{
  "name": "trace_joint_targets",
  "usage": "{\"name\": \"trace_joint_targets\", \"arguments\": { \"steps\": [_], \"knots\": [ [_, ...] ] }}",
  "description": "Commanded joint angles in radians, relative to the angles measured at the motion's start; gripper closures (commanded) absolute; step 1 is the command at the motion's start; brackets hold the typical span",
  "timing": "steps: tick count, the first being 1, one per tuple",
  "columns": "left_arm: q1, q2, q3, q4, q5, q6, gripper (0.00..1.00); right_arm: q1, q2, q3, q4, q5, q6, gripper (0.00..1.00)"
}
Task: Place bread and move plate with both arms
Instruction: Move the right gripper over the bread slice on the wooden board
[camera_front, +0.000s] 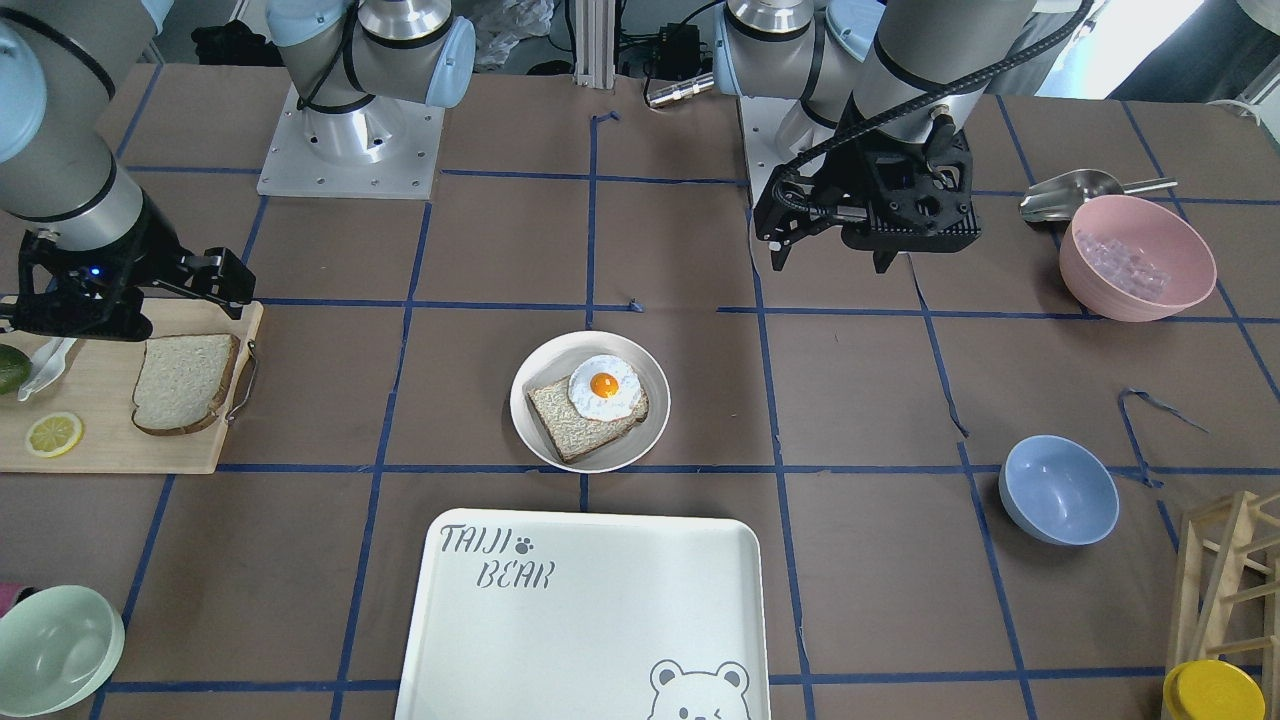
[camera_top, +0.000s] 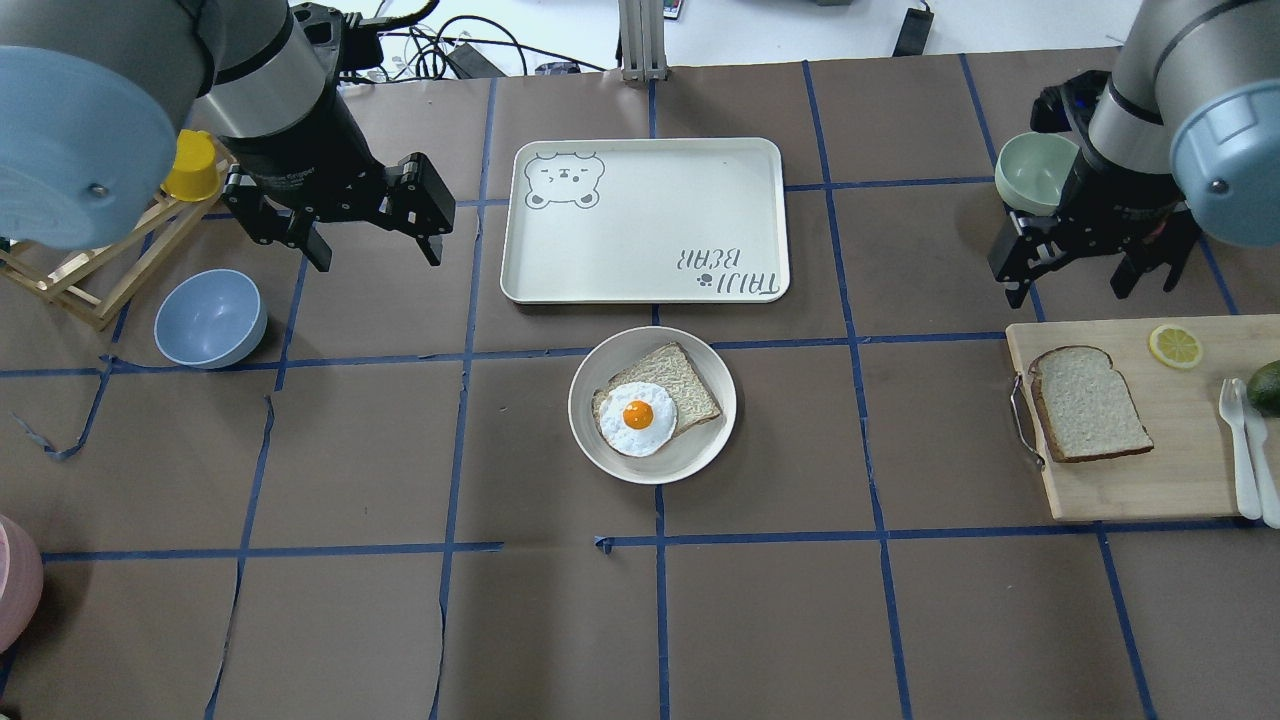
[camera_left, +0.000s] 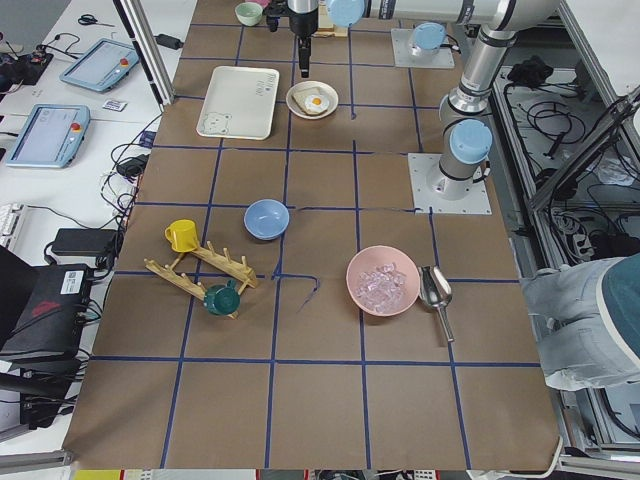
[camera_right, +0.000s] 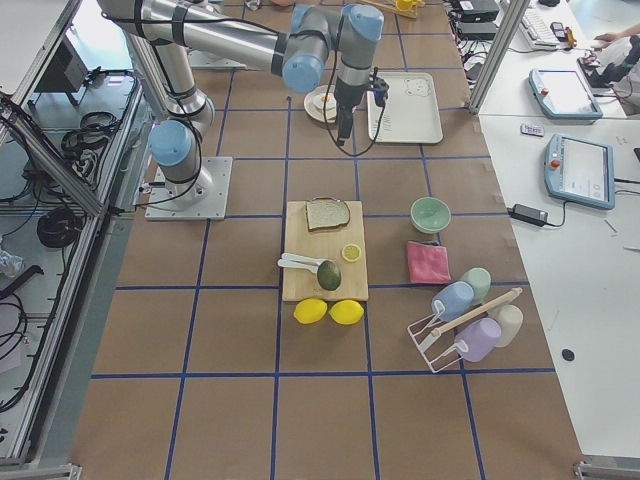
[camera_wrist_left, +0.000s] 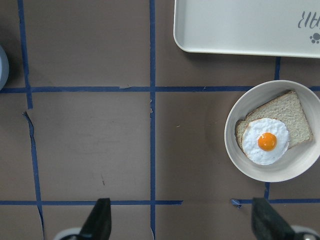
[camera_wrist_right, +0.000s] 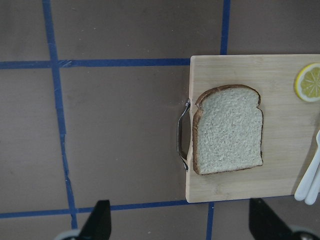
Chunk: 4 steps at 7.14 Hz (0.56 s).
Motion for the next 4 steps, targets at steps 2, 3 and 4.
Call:
{"name": "trace_joint_targets", "arguments": {
  "steps": [2, 3, 4],
  "knots": [
    [0.001, 0.0, 0.0, 0.0, 0.0, 0.001, 0.0, -0.071, 0.006, 0.295, -0.376, -0.01, -0.067, 0.04],
    [0.001, 0.0, 0.0, 0.0, 0.0, 0.0, 0.0, -0.076, 0.021, 0.307, -0.418, -0.012, -0.085, 0.04],
    [0.001, 0.0, 0.0, 0.0, 0.0, 0.0, 0.0, -0.086, 0.059, 0.31, -0.447, -0.01, -0.125, 0.06]
  ]
}}
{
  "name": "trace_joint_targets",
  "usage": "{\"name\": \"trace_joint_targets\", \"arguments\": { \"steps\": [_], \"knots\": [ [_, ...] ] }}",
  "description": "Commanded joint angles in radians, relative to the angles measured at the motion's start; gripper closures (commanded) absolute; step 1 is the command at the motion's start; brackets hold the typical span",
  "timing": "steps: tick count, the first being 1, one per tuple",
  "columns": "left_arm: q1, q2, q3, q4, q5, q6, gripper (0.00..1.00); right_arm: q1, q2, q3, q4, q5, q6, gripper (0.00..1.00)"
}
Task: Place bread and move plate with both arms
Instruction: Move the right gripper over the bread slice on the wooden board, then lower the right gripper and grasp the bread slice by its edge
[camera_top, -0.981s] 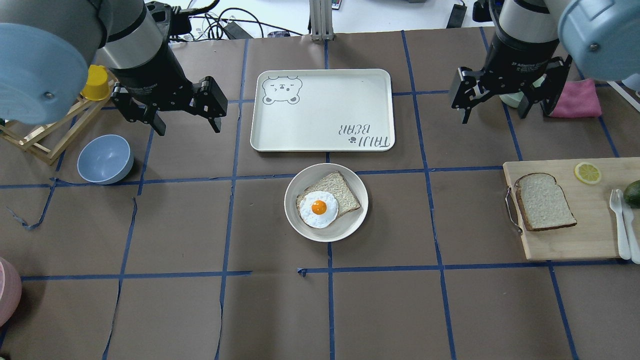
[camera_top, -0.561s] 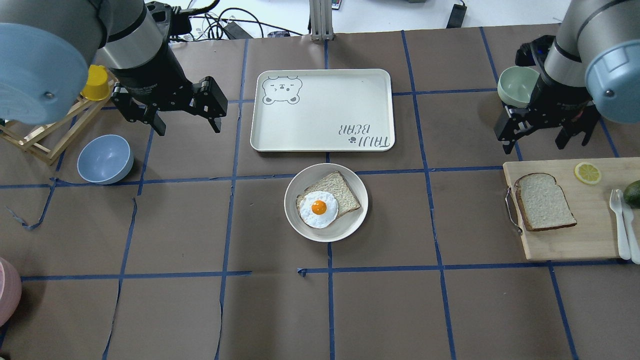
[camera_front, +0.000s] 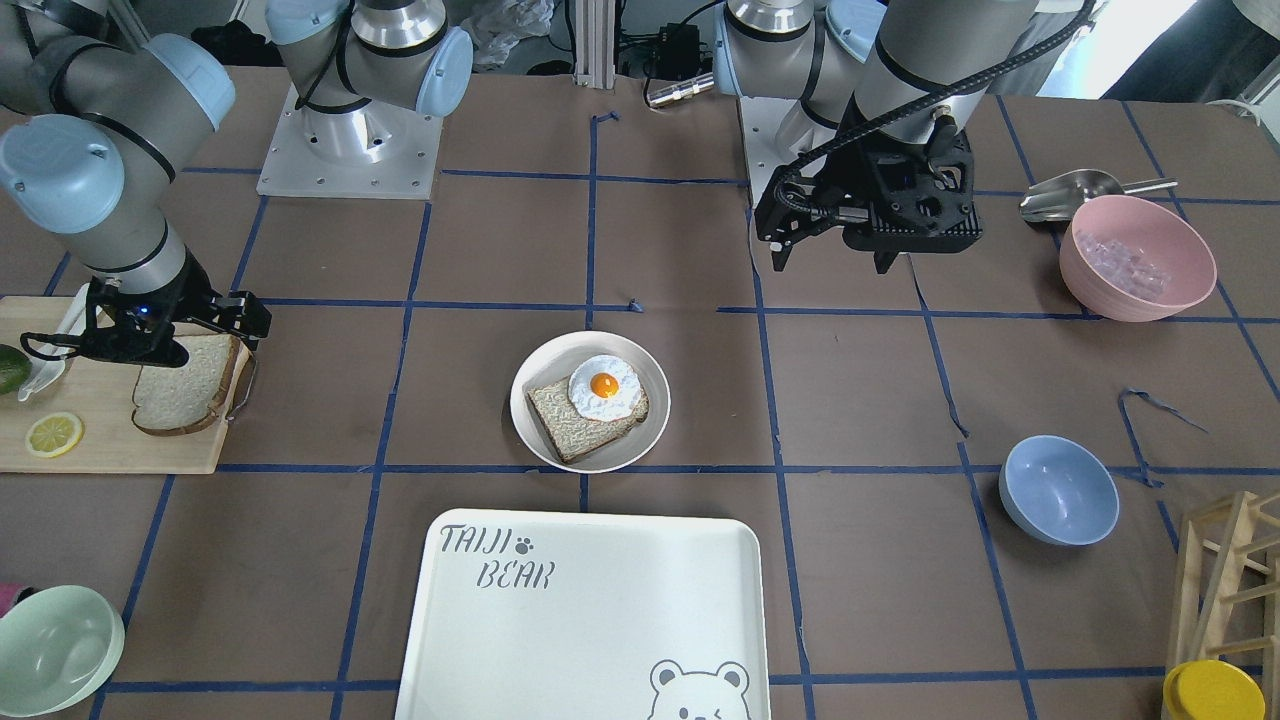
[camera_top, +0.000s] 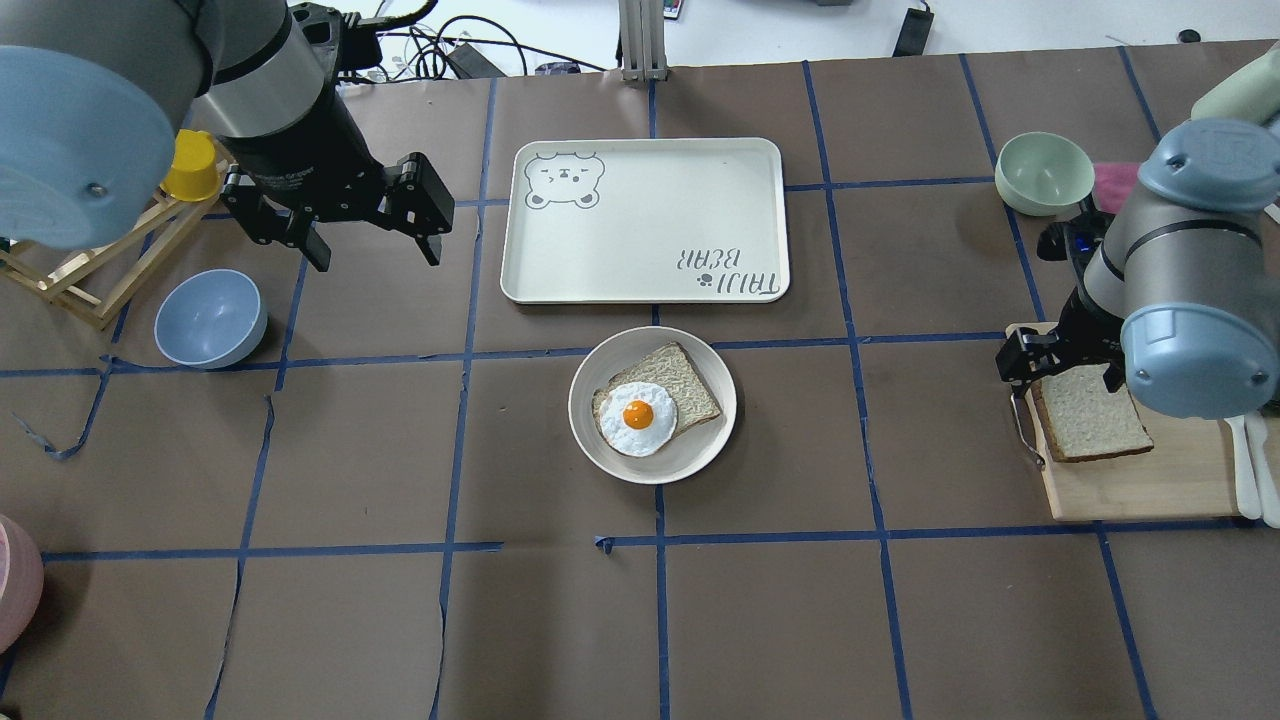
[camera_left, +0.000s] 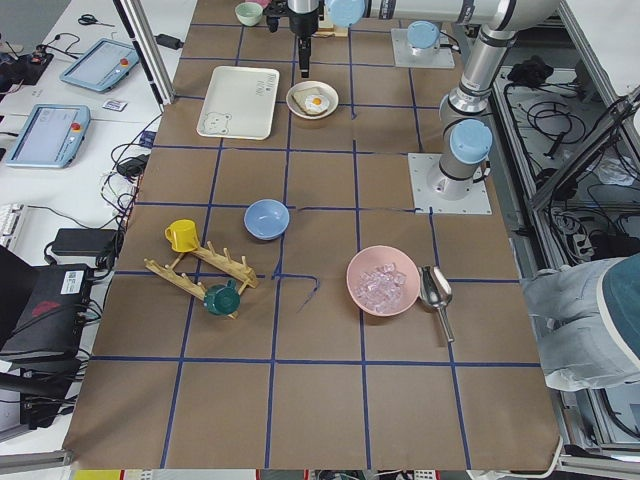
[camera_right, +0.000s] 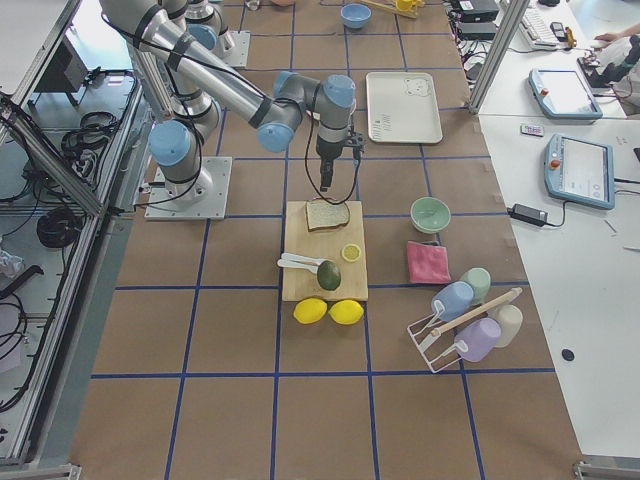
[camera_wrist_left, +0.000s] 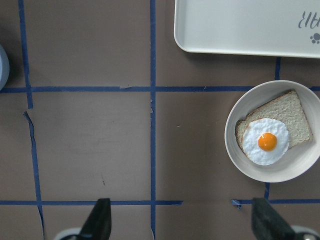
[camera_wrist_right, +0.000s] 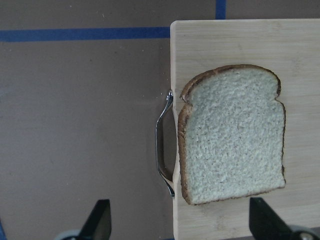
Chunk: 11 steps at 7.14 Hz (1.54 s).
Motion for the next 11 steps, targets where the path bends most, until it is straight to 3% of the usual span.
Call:
{"name": "trace_joint_targets", "arguments": {
  "steps": [1, 4, 8, 11],
  "knots": [
    [0.0, 0.0, 0.0, 0.002, 0.0, 0.0, 0.0, -0.038, 0.069, 0.02, -0.081, 0.003, -0.052, 0.06],
    [0.0, 0.0, 0.0, 0.002, 0.0, 0.0, 0.0, -0.089, 0.132, 0.04, -0.188, 0.011, -0.112, 0.07],
    [0.0, 0.0, 0.0, 0.002, 0.0, 0.0, 0.0, -0.091, 0.141, 0.04, -0.187, 0.008, -0.113, 0.2],
    [0.002, 0.0, 0.0, 0.0, 0.0, 0.0, 0.0, -0.091, 0.143, 0.04, -0.185, 0.011, -0.112, 0.2]
  ]
}}
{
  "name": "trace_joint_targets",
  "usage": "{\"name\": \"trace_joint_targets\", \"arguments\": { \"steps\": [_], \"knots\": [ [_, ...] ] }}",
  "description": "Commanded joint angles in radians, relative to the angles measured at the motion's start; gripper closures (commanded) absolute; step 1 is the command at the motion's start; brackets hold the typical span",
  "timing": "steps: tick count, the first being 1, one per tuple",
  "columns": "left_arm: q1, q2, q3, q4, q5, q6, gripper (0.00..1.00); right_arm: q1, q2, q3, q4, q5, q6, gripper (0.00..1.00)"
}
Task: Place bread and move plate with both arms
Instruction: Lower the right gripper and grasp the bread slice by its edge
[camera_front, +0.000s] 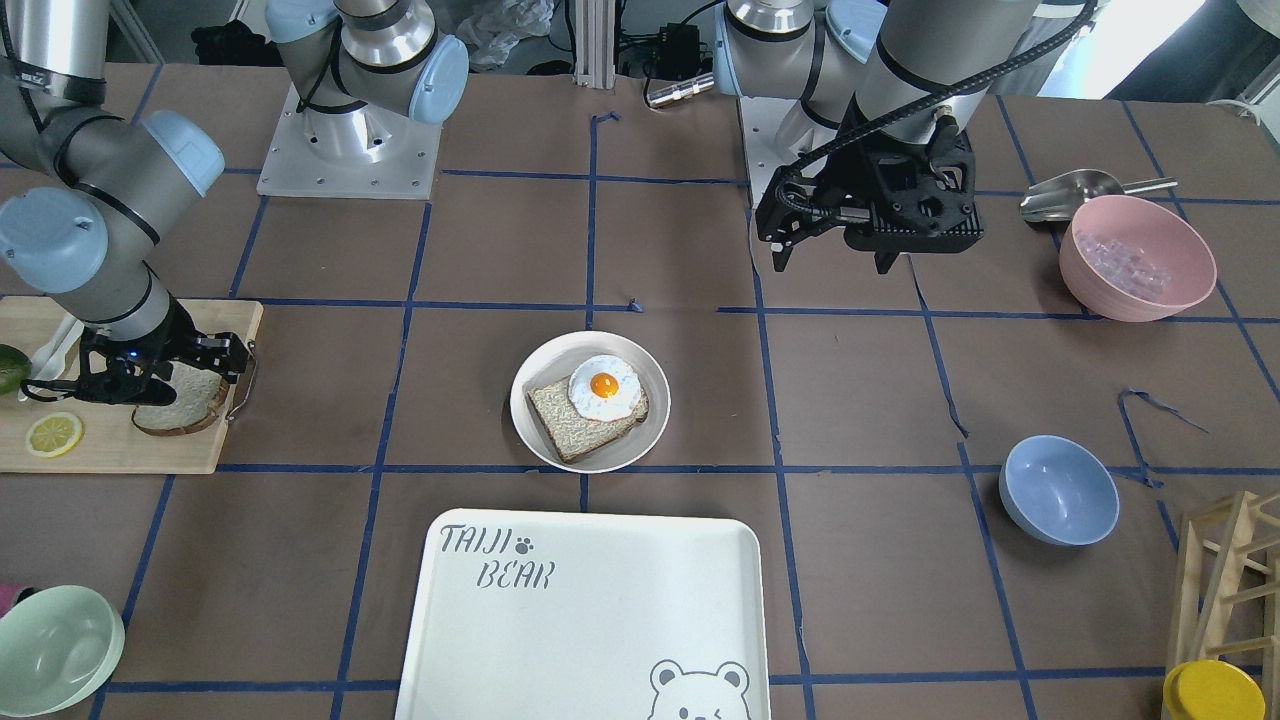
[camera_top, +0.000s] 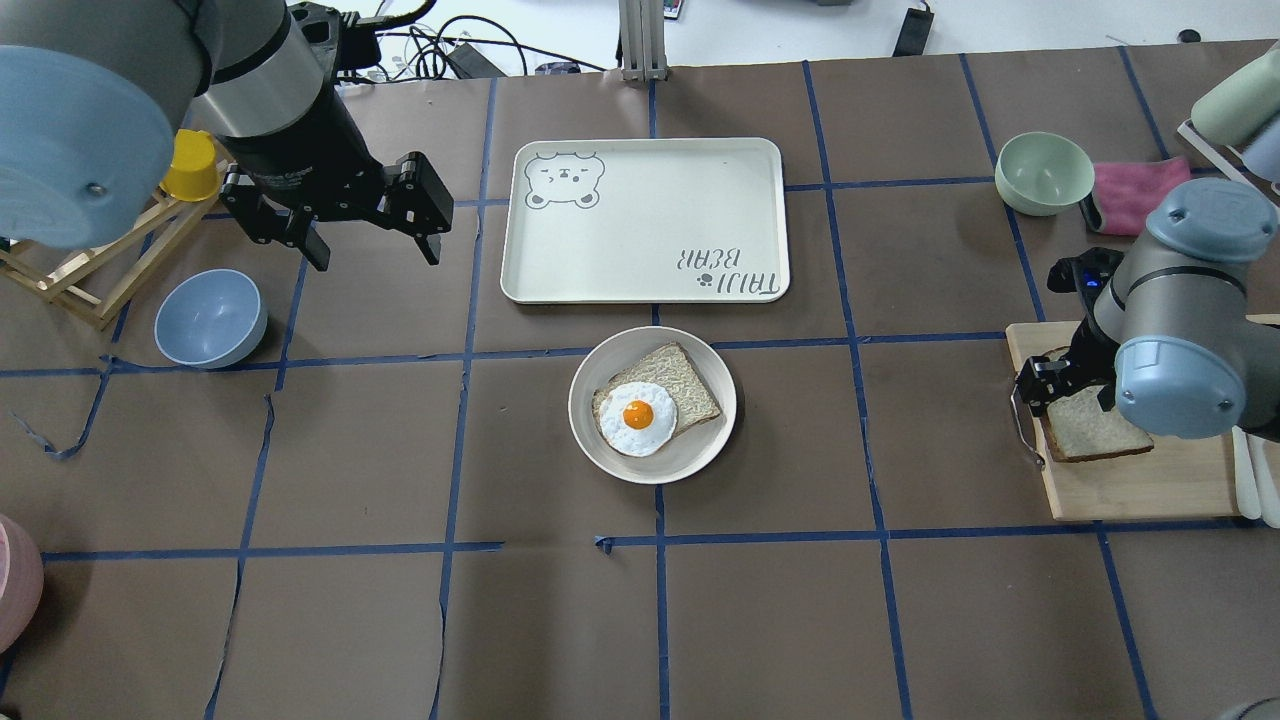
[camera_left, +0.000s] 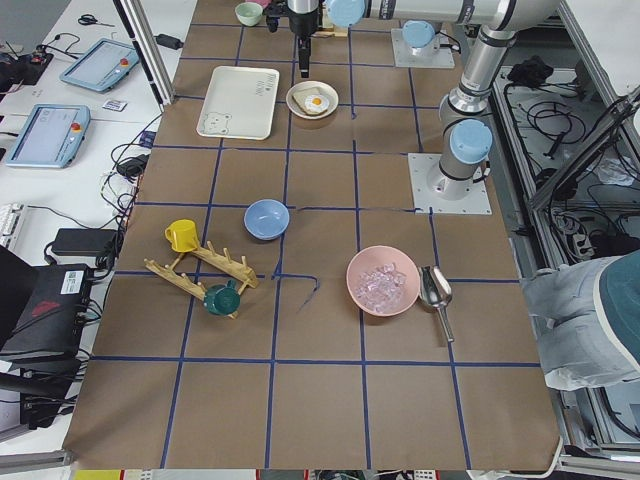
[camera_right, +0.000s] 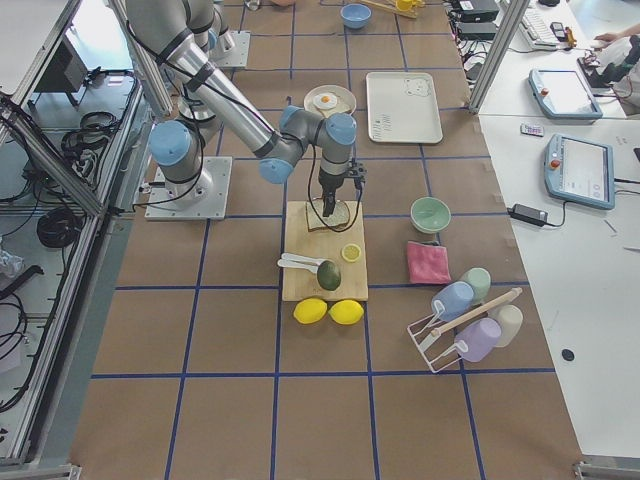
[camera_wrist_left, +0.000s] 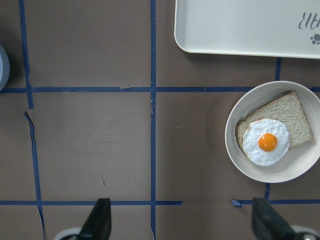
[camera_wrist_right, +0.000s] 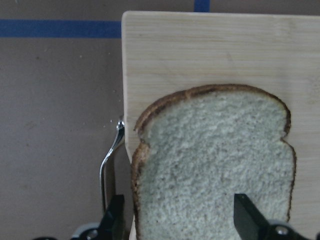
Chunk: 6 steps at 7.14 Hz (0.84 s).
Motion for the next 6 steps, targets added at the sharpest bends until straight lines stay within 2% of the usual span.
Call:
{"name": "trace_joint_targets", "arguments": {
  "steps": [1, 2, 3, 4, 5, 6],
  "knots": [
    [0.0, 0.0, 0.0, 0.001, 0.0, 0.0, 0.0, 0.0, 0.001, 0.0, 0.0, 0.002, 0.001, 0.2],
    [0.002, 0.0, 0.0, 0.001, 0.0, 0.0, 0.0, 0.0, 0.001, 0.0, 0.0, 0.002, 0.001, 0.2],
    [0.002, 0.0, 0.0, -0.001, 0.0, 0.0, 0.0, 0.0, 0.001, 0.0, 0.0, -0.003, 0.001, 0.25],
    [0.002, 0.0, 0.0, 0.001, 0.0, 0.0, 0.0, 0.0, 0.001, 0.0, 0.001, -0.009, 0.0, 0.41],
    [0.002, 0.0, 0.0, -0.001, 0.0, 0.0, 0.0, 0.0, 0.002, 0.001, 0.004, -0.011, 0.0, 0.53],
    [0.002, 0.0, 0.0, -0.001, 0.0, 0.0, 0.0, 0.0, 0.002, 0.0, 0.004, -0.011, 0.0, 0.59]
  ]
}}
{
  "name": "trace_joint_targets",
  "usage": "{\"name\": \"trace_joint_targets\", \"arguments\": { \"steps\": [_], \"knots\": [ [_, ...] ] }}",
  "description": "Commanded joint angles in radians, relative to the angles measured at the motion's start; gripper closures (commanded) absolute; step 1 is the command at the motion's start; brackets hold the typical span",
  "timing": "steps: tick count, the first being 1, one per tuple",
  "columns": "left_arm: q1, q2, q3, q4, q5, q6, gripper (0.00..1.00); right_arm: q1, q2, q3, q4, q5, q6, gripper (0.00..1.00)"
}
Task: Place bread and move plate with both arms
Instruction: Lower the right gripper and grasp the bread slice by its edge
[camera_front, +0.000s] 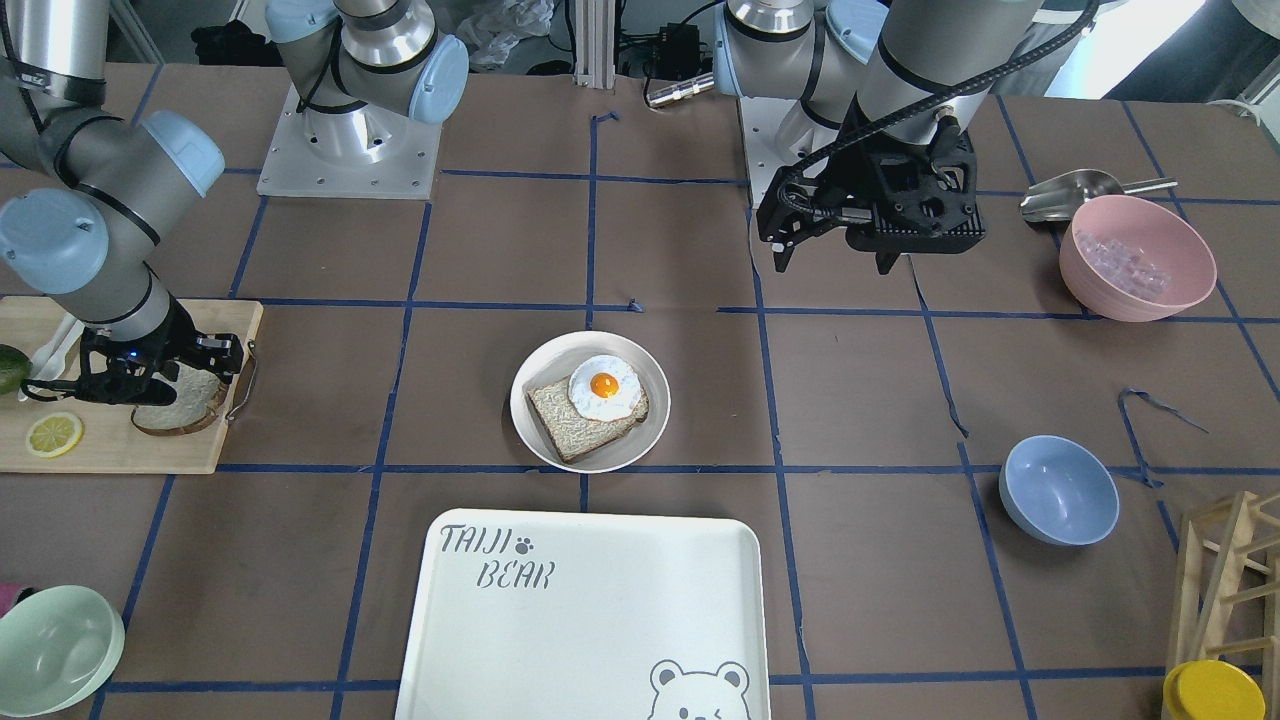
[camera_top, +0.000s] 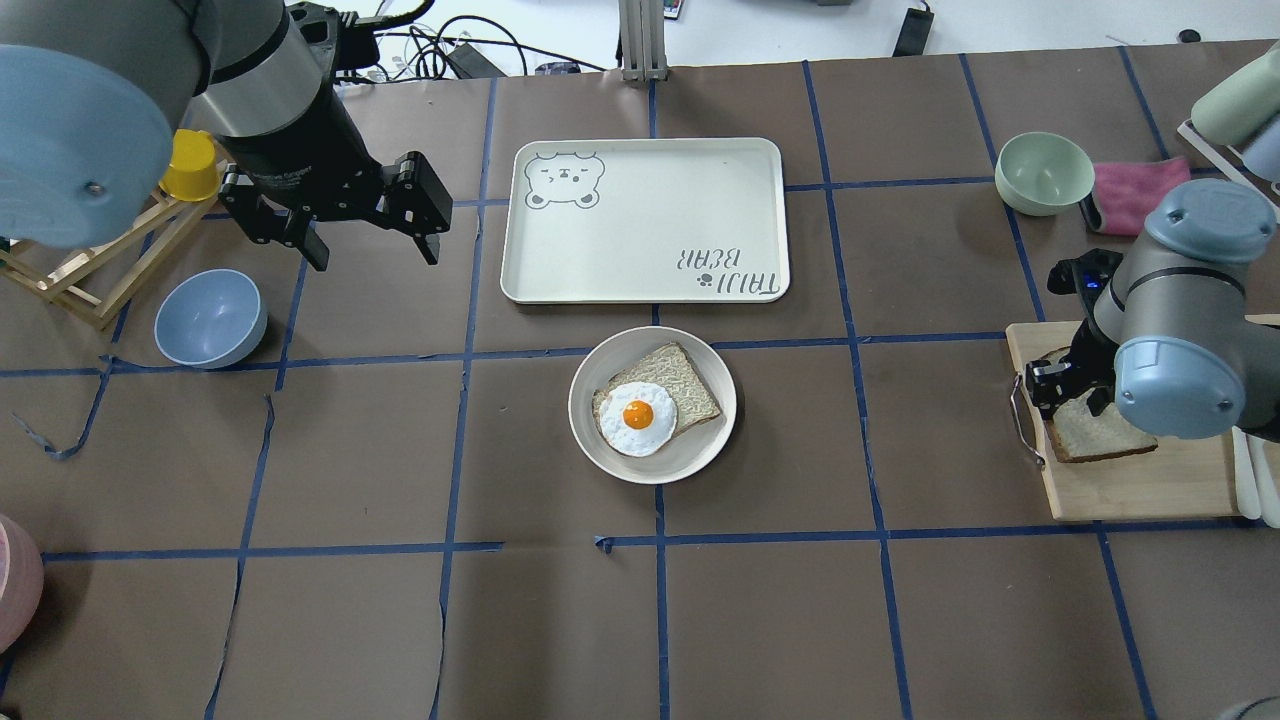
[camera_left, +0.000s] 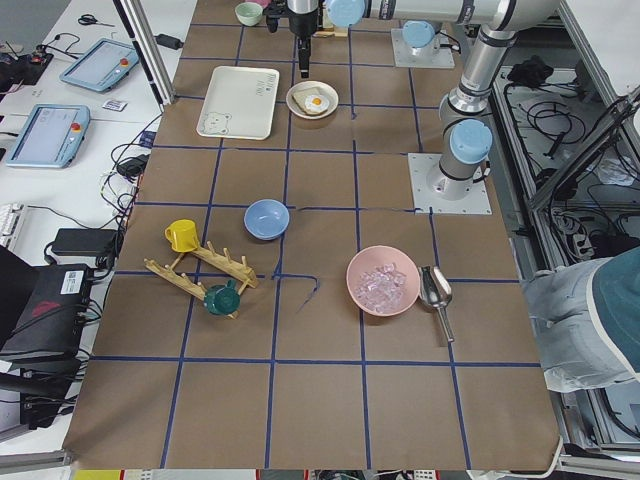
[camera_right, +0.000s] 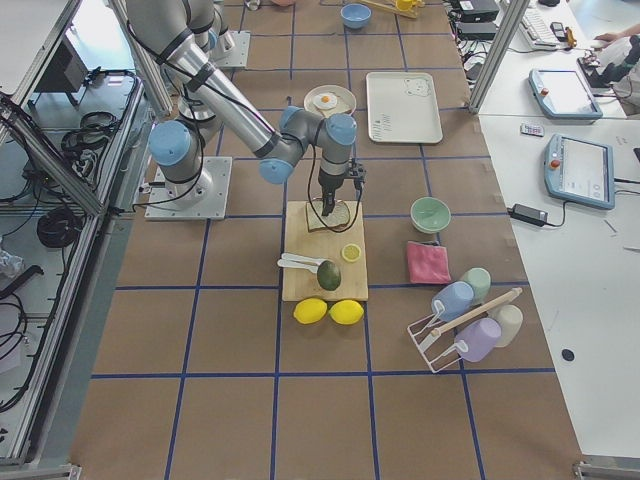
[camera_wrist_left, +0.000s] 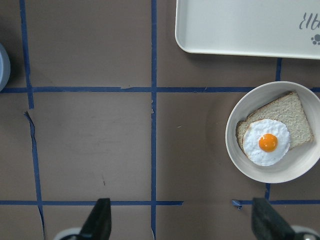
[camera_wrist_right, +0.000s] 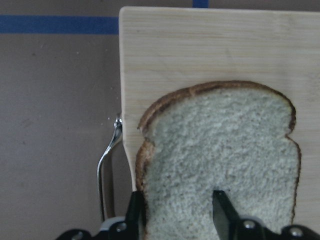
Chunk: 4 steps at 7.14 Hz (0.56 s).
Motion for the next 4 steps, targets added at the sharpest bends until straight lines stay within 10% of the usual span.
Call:
{"name": "trace_joint_targets", "arguments": {
  "steps": [1, 4],
  "knots": [
    [0.0, 0.0, 0.0, 0.0, 0.0, 0.0, 0.0, 0.0, 0.001, 0.0, 0.001, -0.001, 0.0, 0.67],
    [0.0, 0.0, 0.0, 0.0, 0.0, 0.0, 0.0, 0.0, 0.002, 0.0, 0.001, -0.001, -0.02, 1.0]
  ]
}}
